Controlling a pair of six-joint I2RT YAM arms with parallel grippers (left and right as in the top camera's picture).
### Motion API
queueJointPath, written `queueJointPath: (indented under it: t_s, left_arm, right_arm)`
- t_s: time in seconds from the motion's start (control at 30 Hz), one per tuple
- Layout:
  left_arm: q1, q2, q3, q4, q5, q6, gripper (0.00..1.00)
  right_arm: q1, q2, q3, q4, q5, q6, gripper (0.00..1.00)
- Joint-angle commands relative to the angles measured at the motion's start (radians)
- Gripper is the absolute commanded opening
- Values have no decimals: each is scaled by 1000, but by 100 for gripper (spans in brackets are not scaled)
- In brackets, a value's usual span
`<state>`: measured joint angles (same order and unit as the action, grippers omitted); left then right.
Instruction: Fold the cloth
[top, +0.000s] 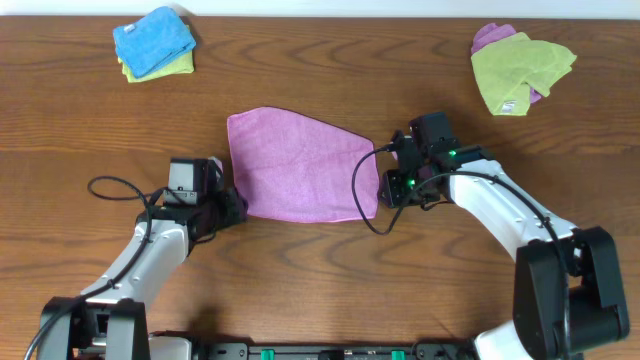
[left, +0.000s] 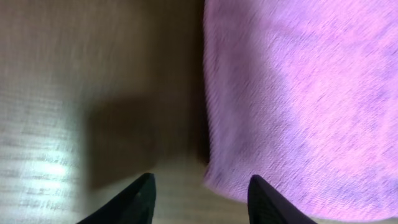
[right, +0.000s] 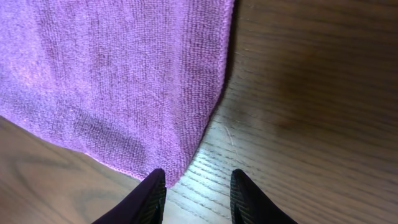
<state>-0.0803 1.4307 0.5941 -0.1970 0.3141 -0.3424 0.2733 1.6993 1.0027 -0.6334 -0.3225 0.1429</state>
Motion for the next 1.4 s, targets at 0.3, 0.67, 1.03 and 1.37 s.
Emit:
queueJointPath:
  t_s: [0.3, 0.67, 1.03, 1.37]
  left_arm:
    - [3, 134, -5, 115, 105, -67, 62]
    - [3, 138, -5, 157, 219, -101, 64]
    - [3, 138, -5, 158, 259, -115, 68]
    - [3, 138, -5, 158, 320, -134, 68]
  right_arm:
    - [89, 3, 16, 170, -60, -42, 2]
    - [87, 132, 18, 405, -47, 52, 1]
    - [87, 249, 121, 518, -47, 81, 1]
    - [88, 364, 219, 483, -52, 89, 1]
